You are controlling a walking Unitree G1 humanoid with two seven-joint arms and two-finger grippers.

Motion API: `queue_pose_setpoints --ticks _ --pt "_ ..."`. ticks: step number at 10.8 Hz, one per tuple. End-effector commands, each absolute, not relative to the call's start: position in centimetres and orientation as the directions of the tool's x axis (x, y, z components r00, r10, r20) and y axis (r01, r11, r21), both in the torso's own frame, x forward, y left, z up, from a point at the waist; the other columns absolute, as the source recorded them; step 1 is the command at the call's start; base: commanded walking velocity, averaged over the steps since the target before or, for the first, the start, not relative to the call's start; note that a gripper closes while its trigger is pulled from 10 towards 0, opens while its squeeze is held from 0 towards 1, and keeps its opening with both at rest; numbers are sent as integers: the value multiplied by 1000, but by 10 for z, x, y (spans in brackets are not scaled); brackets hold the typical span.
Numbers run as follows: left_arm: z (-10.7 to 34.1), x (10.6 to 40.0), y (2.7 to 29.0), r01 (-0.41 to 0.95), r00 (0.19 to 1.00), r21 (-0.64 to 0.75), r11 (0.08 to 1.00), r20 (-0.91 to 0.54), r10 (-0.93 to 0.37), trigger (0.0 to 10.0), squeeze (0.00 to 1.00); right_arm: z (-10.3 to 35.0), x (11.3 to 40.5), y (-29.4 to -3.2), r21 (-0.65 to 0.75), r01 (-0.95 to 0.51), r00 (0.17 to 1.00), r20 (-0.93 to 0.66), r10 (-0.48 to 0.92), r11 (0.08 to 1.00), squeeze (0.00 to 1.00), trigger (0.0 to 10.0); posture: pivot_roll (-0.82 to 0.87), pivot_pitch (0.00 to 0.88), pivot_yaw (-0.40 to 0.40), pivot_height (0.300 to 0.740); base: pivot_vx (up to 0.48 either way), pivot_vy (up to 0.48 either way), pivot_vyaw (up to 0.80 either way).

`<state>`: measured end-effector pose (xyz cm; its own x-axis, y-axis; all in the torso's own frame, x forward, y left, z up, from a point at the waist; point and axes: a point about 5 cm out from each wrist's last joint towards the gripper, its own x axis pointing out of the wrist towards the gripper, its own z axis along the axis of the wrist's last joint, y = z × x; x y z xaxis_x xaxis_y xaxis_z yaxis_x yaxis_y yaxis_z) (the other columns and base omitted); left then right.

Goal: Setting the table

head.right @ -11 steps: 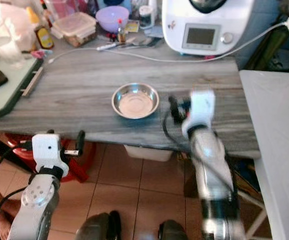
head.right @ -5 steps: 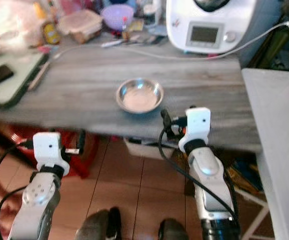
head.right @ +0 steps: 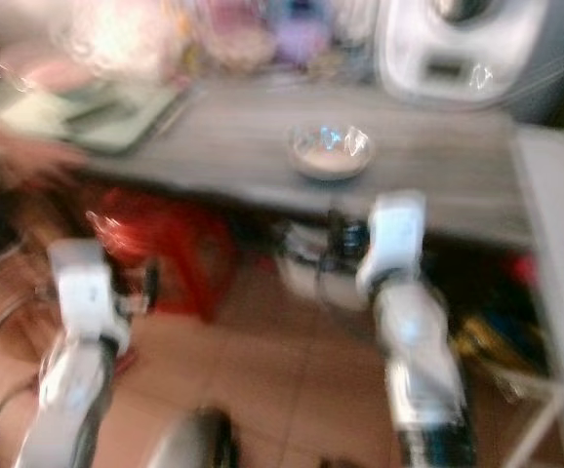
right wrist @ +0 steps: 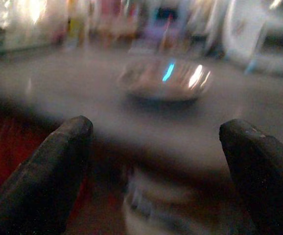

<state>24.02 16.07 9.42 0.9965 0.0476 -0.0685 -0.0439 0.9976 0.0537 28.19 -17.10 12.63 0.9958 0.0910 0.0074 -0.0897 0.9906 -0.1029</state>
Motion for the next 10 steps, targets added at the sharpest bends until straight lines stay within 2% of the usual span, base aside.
queue_pose_setpoints --ticks 1,2,4,5,7,10 --pt "104 243 161 -36 999 64 997 -28 38 10000 0 130 285 -170 -118 -74 997 17 76 990 0 10000 29 78 61 740 -349 0 0" --pt "104 243 161 -33 999 64 997 -27 35 10000 0 127 287 -171 -146 -53 999 5 54 988 0 10000 28 75 64 740 -315 0 0" --pt "105 241 157 -12 1000 43 999 -18 12 10000 0 123 287 -173 -170 -31 999 -19 28 985 0 10000 29 73 65 740 0 0 0" --pt "104 238 155 3 1000 29 1000 -18 -2 10000 0 124 283 -173 -101 -22 1000 -9 21 995 0 10000 29 68 64 740 0 0 0" --pt "99 230 148 85 995 -21 996 -42 -86 10000 0 125 281 -176 -110 5 1000 8 -4 994 0 10000 26 54 68 740 0 0 0" --pt "102 231 144 139 990 -60 989 -25 -140 10000 0 124 280 -177 -95 17 1000 6 -16 995 0 10000 22 48 65 740 0 0 0"
